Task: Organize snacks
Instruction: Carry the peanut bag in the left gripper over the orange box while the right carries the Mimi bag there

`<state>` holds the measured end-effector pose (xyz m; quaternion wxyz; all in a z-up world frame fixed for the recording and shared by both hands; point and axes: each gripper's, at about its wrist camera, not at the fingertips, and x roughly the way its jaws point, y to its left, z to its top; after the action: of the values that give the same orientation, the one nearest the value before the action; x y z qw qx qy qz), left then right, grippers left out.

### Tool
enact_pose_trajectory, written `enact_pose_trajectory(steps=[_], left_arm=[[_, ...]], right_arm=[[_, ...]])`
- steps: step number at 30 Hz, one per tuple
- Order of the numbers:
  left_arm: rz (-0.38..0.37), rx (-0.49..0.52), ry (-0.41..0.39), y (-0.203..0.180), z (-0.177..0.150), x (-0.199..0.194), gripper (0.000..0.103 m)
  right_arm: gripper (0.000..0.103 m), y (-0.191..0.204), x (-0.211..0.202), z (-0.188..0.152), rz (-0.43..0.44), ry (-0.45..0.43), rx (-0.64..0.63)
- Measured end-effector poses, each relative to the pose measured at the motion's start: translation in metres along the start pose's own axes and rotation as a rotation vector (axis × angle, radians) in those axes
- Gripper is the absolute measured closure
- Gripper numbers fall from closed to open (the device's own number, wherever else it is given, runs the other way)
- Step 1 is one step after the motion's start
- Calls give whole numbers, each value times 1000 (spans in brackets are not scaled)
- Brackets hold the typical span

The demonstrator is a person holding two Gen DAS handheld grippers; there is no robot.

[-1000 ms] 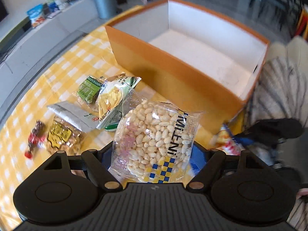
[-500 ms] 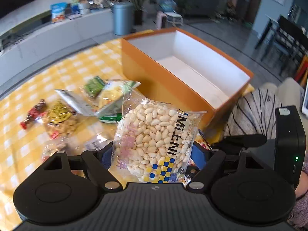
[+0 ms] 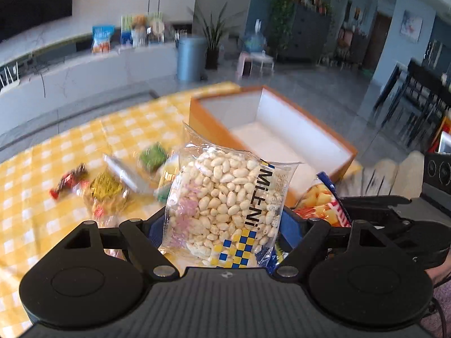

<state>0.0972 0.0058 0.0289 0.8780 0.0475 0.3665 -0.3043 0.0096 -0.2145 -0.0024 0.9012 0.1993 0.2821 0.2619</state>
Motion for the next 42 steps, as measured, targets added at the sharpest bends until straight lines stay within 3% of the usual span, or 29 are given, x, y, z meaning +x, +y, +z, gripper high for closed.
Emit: enact_pose_trajectory(steps=[4,12,19,27,31,35,42], left_arm=[[-25,-4,-20,-12,21,2,11],[-126,-14,-45,-51,56,39,11],[-231,-48,26,-81,69,88,11],[-279,-157,132,-78,68,128,11],[-226,-208,148,-67,63,137,11],[-178,-198,206,-63,52,147,11],[-185,-217,201,-61,50,143,11]], right_arm=[[62,-7,-27,15,-70,-126,-12],[62,-51,-64,21,-260,-279,46],[62,-95,-81,1,-184,-403,240],[62,-111,-87,-9,-236,-471,374],[62,-119,-89,-10,-215,-487,415],[62,-121,-85,-8,-224,-470,397],[62,-127,-82,-4,-227,-472,387]])
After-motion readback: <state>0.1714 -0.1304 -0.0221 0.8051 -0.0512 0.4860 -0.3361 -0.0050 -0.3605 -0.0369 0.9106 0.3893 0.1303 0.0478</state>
